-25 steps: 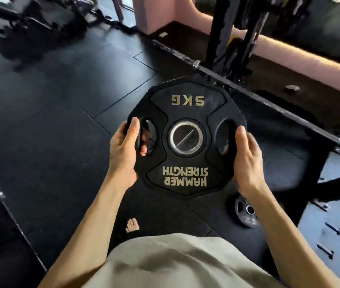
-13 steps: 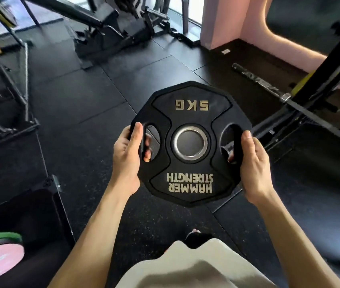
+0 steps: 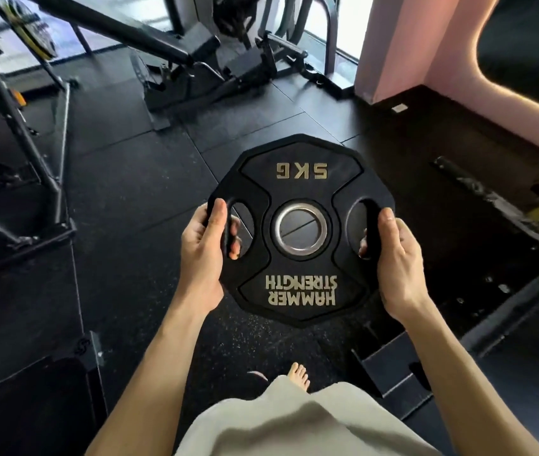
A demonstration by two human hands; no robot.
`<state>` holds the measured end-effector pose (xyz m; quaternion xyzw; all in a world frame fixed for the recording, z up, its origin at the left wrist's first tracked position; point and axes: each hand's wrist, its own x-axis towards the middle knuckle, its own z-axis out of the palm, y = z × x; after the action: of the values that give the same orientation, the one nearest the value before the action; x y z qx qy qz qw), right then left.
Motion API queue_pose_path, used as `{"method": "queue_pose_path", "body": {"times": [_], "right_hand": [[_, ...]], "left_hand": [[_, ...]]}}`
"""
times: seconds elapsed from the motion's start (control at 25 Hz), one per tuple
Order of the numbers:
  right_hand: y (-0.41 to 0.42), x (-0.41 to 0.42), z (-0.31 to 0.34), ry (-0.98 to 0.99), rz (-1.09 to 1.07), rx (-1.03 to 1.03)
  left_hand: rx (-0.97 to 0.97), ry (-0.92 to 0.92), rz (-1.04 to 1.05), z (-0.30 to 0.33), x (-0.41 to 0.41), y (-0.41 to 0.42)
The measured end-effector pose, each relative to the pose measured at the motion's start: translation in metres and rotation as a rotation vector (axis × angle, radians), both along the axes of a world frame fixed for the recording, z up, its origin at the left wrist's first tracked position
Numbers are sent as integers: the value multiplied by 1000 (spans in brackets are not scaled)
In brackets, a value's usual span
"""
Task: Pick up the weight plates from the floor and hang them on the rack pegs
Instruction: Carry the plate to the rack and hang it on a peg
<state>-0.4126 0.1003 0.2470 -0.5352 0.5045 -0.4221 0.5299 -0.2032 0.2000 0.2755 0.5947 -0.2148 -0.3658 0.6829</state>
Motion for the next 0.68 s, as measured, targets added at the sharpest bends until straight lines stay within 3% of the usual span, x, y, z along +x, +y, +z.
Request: {"method": "queue_pose_path", "body": {"times": [0.28, 0.68], "right_hand": [[-158, 118, 0, -14, -20, -38], [-381, 251, 4, -38, -273, -23]], "left_hand": [[-64, 65, -19, -3, 119, -165], [-46, 6, -315, 1, 275, -451]]}}
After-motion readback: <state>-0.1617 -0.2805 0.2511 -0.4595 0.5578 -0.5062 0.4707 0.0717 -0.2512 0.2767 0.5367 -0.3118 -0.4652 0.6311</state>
